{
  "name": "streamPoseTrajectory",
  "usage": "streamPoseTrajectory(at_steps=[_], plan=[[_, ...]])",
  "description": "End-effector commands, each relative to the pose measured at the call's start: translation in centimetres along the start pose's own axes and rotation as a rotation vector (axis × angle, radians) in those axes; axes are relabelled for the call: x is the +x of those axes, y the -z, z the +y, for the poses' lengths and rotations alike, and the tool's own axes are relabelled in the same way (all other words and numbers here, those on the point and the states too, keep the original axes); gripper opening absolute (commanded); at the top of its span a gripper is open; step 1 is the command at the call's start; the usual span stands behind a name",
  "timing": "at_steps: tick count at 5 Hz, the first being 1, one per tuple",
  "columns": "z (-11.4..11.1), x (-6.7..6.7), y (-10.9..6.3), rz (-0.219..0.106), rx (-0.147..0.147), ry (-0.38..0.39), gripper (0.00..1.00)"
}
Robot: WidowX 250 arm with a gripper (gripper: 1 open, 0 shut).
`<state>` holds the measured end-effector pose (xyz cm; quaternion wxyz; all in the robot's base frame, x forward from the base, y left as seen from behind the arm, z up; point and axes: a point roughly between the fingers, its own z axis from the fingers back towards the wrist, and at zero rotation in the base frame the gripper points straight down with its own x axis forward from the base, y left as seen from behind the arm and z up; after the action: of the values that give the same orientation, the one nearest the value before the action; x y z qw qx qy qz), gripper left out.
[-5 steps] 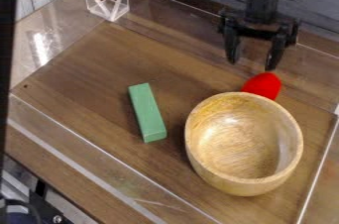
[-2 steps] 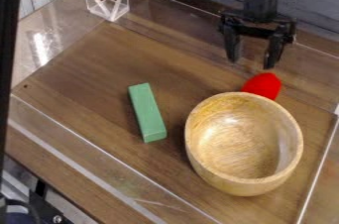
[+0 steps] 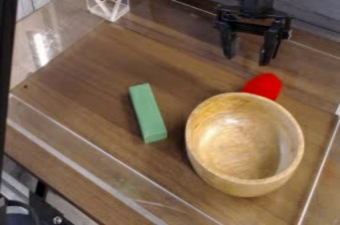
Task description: Move the red object to the right side of the table
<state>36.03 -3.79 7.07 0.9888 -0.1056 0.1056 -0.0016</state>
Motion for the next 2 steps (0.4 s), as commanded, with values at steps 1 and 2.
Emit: streamPoseTrajectory(at_steps=[1, 2], plan=[[0.1, 0.2, -2.5, -0.064, 0.000, 0.009, 1.00], [1.0, 0.5, -1.0, -0.051, -0.003, -0.037, 1.00]])
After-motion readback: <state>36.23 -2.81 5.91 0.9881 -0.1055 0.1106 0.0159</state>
